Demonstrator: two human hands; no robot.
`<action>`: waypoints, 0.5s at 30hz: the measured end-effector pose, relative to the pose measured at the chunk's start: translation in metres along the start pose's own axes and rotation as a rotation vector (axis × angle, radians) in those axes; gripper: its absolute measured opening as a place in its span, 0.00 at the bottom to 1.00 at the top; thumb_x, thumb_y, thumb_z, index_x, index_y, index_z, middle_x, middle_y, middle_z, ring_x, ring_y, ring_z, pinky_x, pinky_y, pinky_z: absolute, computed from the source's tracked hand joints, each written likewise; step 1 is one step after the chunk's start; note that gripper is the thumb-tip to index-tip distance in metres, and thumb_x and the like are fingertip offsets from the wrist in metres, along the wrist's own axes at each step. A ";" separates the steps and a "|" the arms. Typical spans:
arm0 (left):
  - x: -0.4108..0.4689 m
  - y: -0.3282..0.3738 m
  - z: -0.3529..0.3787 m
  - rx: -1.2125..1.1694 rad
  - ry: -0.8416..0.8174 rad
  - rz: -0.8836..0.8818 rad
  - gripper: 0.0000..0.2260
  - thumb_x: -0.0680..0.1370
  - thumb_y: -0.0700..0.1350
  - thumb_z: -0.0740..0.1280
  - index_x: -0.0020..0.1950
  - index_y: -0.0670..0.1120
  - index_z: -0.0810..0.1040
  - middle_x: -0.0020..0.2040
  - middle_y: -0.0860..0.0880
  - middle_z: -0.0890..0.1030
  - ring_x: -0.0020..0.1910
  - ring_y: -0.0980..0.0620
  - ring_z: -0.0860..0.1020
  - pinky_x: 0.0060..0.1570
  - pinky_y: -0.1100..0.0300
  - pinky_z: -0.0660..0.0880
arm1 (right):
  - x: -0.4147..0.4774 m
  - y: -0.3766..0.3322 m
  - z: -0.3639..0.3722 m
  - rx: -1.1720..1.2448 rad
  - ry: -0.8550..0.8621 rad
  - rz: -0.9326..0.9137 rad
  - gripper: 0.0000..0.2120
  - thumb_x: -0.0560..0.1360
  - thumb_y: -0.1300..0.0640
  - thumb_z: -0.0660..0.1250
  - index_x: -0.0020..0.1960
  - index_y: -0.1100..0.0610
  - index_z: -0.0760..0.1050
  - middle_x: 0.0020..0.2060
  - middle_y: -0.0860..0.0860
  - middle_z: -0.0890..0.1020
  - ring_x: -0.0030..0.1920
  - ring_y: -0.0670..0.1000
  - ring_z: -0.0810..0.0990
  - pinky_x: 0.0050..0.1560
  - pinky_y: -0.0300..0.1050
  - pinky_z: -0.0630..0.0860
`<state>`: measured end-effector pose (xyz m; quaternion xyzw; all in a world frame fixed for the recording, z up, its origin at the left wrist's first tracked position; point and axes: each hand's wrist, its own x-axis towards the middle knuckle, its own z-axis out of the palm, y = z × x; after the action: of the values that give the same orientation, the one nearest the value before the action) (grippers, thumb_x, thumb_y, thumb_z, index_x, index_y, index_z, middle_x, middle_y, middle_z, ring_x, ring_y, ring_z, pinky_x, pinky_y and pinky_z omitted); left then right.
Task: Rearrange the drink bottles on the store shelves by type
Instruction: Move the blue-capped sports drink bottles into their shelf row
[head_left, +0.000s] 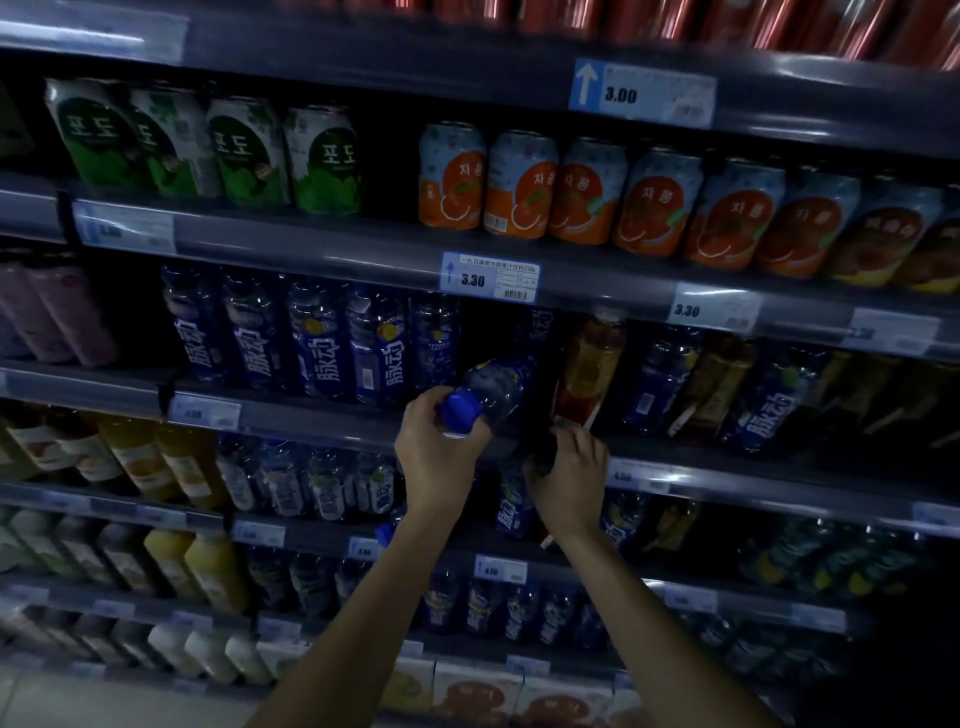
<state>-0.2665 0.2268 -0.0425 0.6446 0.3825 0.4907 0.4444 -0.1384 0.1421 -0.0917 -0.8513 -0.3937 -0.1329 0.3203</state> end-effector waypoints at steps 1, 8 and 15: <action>0.000 0.004 -0.002 -0.019 0.009 0.003 0.20 0.69 0.45 0.74 0.58 0.54 0.75 0.51 0.57 0.76 0.47 0.61 0.77 0.44 0.67 0.73 | -0.001 0.000 0.000 0.000 0.002 -0.004 0.22 0.69 0.57 0.73 0.61 0.62 0.76 0.57 0.57 0.77 0.59 0.62 0.72 0.64 0.60 0.67; 0.014 0.043 -0.008 -0.113 0.064 0.116 0.19 0.69 0.45 0.74 0.59 0.52 0.76 0.53 0.56 0.79 0.50 0.61 0.78 0.47 0.68 0.75 | -0.002 -0.003 -0.004 0.021 -0.007 0.035 0.23 0.69 0.56 0.71 0.62 0.62 0.76 0.61 0.57 0.77 0.62 0.61 0.71 0.65 0.59 0.66; 0.022 0.054 0.000 -0.136 0.071 0.154 0.18 0.71 0.45 0.73 0.60 0.51 0.76 0.56 0.55 0.78 0.53 0.58 0.77 0.54 0.59 0.77 | -0.001 -0.005 -0.008 0.001 -0.081 0.069 0.26 0.71 0.53 0.69 0.67 0.59 0.72 0.65 0.55 0.73 0.66 0.58 0.67 0.69 0.56 0.61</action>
<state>-0.2582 0.2307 0.0153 0.6227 0.3129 0.5708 0.4342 -0.1423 0.1383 -0.0838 -0.8689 -0.3767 -0.0868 0.3090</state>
